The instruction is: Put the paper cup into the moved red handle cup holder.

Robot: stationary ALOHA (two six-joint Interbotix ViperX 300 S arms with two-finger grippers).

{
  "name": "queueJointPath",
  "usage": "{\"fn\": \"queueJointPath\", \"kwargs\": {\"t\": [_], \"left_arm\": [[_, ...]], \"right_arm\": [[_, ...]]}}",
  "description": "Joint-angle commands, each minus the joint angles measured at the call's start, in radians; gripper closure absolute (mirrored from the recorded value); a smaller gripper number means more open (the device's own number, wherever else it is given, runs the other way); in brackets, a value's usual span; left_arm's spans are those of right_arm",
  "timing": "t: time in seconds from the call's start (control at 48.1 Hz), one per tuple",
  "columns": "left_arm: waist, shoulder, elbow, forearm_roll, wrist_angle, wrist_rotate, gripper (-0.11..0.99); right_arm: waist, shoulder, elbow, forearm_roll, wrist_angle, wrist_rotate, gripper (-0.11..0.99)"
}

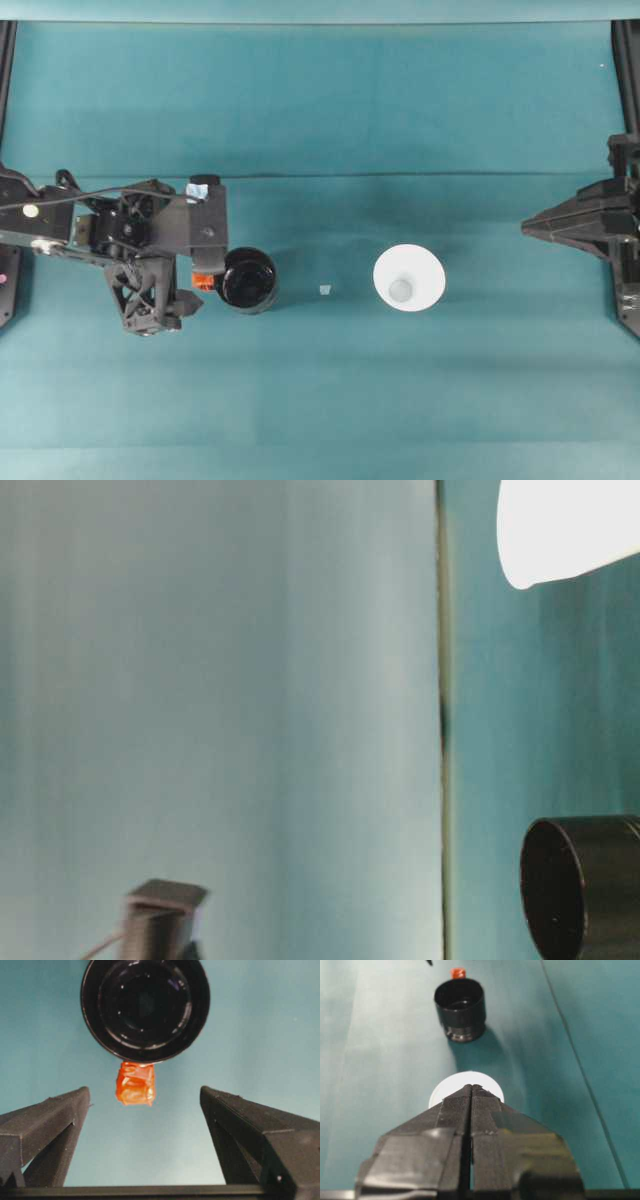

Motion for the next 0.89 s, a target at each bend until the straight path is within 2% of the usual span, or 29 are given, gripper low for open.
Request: {"fn": "queueJointPath", "kwargs": {"t": [0.0,0.249,0.52,0.707,0.873], "left_arm": [[0.012,0.014,0.002,0.005,-0.011,0.003,-0.11],[0.031,0.048,0.008,0.005,-0.046,0.049,-0.11],[0.032,0.100,0.009,0.005,-0.091,0.044,-0.11],[0.032,0.156,0.011,0.005,-0.156,0.043,-0.11],[0.032,0.170,0.012,0.005,-0.158,0.044,-0.11]], "right_arm": [[-0.003,0.006,-0.026,0.003,-0.005,0.009,0.98],[-0.003,0.009,-0.025,0.003,-0.005,0.009,0.98],[-0.003,0.014,-0.025,0.003,-0.005,0.009,0.98],[-0.003,0.014,-0.025,0.003,-0.005,0.009,0.98],[-0.003,0.014,-0.025,0.003,-0.005,0.011,0.98]]}}
